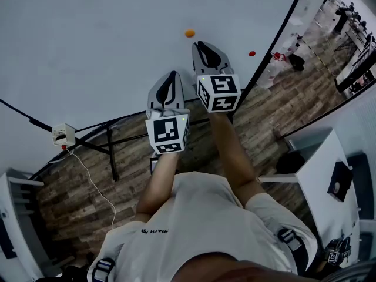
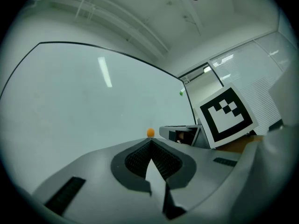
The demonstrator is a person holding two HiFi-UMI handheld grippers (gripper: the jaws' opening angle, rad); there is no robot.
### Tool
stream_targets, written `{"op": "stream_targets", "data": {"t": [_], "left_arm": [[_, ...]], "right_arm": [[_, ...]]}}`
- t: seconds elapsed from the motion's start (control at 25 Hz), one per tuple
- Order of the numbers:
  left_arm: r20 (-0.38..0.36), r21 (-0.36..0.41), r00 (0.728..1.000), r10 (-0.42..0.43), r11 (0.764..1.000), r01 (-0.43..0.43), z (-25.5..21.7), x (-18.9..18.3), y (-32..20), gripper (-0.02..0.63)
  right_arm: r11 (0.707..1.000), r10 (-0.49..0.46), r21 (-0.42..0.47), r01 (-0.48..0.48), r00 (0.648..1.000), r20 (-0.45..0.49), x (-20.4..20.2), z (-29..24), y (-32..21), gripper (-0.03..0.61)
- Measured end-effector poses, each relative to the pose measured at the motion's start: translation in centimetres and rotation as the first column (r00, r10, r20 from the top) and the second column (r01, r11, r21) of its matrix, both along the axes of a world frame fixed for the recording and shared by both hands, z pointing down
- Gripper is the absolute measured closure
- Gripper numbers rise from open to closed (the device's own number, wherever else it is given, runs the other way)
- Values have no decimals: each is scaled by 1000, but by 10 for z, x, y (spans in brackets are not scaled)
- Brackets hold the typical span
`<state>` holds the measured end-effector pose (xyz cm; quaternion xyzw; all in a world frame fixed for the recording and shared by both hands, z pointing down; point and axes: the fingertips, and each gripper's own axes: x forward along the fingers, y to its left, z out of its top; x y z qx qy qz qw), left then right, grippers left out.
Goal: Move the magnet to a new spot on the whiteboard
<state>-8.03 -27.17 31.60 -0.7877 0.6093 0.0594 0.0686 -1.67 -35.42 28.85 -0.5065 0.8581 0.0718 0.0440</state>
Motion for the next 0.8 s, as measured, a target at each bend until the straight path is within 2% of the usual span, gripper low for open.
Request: {"op": "stream_targets", "data": {"t": [0.8], "left_arm": [[-4,13,1000,24,1000,-24,-8,15,17,611]], "right_arm": [[1000,-8,11,8,1000,2,12,3,42,565]]}}
